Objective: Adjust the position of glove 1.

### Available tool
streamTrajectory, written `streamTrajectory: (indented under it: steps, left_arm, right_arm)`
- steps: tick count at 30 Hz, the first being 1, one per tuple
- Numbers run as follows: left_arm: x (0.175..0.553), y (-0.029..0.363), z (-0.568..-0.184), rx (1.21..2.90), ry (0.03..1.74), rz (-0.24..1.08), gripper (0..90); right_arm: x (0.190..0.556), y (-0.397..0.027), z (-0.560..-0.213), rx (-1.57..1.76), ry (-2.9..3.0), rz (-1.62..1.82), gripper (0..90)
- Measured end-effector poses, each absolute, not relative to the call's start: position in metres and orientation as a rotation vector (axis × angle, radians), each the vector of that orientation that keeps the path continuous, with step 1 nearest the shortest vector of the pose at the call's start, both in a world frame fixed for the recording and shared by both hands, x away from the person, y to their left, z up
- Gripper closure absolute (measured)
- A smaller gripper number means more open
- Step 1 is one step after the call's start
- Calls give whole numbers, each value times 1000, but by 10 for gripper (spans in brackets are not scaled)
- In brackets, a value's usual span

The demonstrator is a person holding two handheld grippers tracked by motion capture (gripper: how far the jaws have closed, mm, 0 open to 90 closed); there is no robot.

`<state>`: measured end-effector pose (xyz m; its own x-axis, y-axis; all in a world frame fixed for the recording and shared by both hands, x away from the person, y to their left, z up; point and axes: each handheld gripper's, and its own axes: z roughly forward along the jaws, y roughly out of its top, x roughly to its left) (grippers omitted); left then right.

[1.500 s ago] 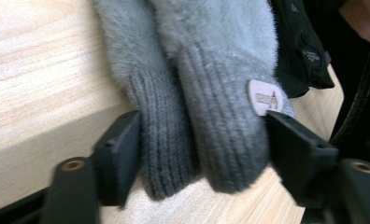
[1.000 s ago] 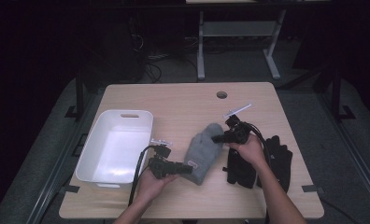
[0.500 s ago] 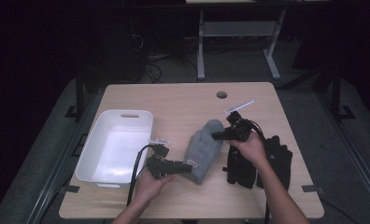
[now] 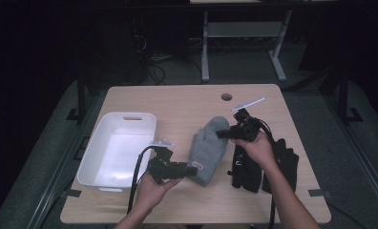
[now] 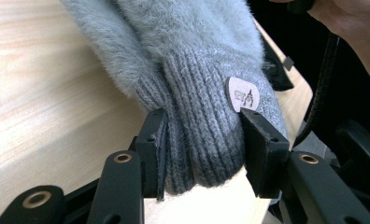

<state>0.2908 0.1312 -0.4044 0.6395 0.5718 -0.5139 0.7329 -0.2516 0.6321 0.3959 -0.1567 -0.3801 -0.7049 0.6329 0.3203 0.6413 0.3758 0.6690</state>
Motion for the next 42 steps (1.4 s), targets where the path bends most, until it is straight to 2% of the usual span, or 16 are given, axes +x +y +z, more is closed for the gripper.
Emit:
streamTrajectory:
  steps: [15, 42]
  left_arm:
    - [280, 148, -369, 1944, 975, -128, 552]
    - [267, 227, -333, 1855, 1031, -37, 549]
  right_arm:
    - [390, -145, -343, -1164, -2600, -1357, 756]
    - [404, -63, -293, -1004, -2628, -1393, 754]
